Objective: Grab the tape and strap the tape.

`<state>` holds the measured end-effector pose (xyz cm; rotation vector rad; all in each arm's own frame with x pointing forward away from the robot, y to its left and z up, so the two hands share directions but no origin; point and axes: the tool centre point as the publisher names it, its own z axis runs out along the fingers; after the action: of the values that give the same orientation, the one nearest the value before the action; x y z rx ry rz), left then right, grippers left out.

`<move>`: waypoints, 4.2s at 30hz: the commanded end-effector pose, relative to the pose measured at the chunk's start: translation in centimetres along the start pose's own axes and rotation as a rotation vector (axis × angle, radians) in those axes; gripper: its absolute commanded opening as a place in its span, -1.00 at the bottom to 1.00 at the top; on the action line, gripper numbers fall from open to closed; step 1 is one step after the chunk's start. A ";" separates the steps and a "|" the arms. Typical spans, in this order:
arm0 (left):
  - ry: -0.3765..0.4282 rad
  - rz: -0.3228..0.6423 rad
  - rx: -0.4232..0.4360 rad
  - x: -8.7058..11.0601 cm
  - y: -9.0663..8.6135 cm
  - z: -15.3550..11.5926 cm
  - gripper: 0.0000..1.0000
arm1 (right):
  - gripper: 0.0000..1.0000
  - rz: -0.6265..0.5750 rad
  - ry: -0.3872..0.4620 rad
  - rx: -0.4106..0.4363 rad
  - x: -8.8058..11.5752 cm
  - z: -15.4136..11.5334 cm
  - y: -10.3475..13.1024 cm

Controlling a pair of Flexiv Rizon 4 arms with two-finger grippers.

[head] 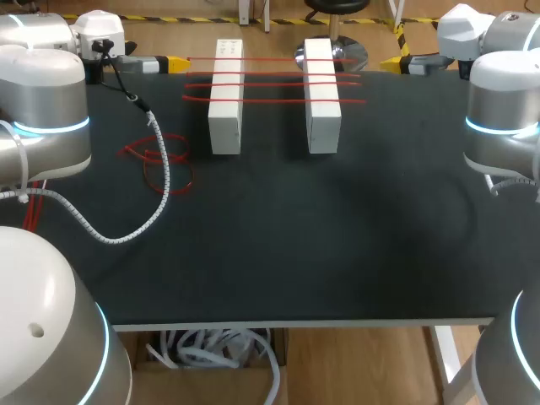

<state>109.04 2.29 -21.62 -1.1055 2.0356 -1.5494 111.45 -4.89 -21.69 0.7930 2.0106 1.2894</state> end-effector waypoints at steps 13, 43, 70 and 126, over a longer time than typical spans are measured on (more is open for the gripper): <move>-0.001 0.001 0.005 0.0 0.1 0.0 1.00 | 1.00 0.000 0.001 0.000 0.0 0.0 0.0; -0.001 0.001 0.005 0.0 0.1 0.0 1.00 | 1.00 0.000 0.001 0.000 0.0 0.0 0.0; 0.130 0.381 -0.160 0.7 3.1 0.4 1.00 | 1.00 0.000 0.001 0.000 0.0 0.0 0.0; 0.420 0.308 -0.054 0.7 7.4 2.9 -0.58 | 1.00 0.000 0.001 0.000 0.0 0.0 0.0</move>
<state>107.20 0.61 -28.97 -0.4799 2.3786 -1.6634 111.45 -4.90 -21.69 0.7933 2.0104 1.2892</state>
